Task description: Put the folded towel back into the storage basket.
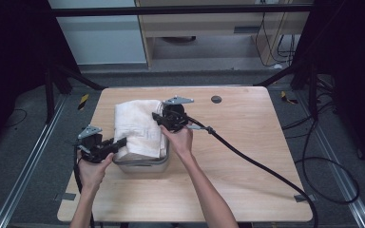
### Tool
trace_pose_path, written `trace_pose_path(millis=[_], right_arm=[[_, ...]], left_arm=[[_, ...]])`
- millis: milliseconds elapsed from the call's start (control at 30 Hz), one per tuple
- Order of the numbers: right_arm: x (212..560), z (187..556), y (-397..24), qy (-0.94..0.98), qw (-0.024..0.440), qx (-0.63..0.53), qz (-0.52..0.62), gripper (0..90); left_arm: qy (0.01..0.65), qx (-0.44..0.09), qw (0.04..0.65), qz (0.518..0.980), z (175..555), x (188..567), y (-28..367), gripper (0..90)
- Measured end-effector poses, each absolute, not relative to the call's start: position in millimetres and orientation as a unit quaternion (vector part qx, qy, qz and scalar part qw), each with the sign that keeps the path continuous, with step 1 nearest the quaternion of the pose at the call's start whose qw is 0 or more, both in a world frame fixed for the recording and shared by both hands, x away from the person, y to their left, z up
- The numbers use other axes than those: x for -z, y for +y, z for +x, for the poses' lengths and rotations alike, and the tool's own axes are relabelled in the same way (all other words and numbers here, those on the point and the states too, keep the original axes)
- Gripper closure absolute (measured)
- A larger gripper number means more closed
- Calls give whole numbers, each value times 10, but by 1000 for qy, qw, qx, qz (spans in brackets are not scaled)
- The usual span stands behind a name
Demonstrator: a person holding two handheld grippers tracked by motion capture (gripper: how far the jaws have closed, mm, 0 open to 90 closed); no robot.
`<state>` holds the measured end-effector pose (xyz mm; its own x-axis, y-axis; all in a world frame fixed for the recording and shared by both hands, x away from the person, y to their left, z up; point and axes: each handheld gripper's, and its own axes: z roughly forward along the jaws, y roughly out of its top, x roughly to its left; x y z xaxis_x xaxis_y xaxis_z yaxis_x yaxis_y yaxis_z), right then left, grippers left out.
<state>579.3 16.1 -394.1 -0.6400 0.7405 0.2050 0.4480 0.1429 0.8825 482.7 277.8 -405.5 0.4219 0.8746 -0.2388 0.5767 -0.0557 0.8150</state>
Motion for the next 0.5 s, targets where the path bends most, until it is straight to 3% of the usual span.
trace_pose_path(millis=[500], right_arm=[[4173,5832,200,752,147,-492,413,708]], left_arm=[[518,-157,432,721,4915,4222,2742,668]])
